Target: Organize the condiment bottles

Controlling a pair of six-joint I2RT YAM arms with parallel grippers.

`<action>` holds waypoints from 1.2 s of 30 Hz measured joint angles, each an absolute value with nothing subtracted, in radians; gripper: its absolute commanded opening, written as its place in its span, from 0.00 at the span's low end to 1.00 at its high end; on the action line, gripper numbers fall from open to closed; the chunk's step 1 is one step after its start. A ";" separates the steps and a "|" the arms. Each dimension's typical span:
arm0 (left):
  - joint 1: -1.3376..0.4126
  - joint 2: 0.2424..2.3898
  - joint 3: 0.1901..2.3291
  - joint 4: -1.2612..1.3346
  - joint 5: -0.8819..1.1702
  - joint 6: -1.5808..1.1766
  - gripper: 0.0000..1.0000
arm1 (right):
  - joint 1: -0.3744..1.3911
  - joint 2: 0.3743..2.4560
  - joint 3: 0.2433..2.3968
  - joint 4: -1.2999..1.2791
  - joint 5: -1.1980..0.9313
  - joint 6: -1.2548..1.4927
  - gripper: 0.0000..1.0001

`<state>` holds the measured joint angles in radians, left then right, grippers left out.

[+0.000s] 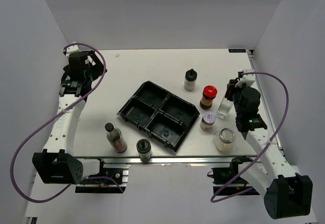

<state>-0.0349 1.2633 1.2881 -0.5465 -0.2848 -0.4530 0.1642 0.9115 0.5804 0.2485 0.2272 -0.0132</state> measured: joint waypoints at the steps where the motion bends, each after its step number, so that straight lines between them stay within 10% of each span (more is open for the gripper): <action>1: -0.035 1.262 1.287 -0.546 -0.287 -0.453 0.98 | 0.164 0.910 0.586 0.238 0.231 -0.014 0.08; 16: -0.035 1.249 1.282 -0.545 -0.286 -0.453 0.98 | 0.165 0.933 1.099 -0.075 0.298 -0.100 0.00; 25: -0.035 1.249 1.282 -0.545 -0.286 -0.461 0.98 | 0.180 1.131 1.498 -0.137 -0.076 -0.047 0.00; 36: -0.035 1.242 1.264 -0.546 -0.293 -0.472 0.98 | 0.553 1.411 1.560 -0.094 -0.216 -0.037 0.00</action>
<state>-0.0349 1.2419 1.2644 -0.5465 -0.2932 -0.4721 0.5526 1.4109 1.5597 -0.0944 -0.2165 -0.0368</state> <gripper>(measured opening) 0.982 0.444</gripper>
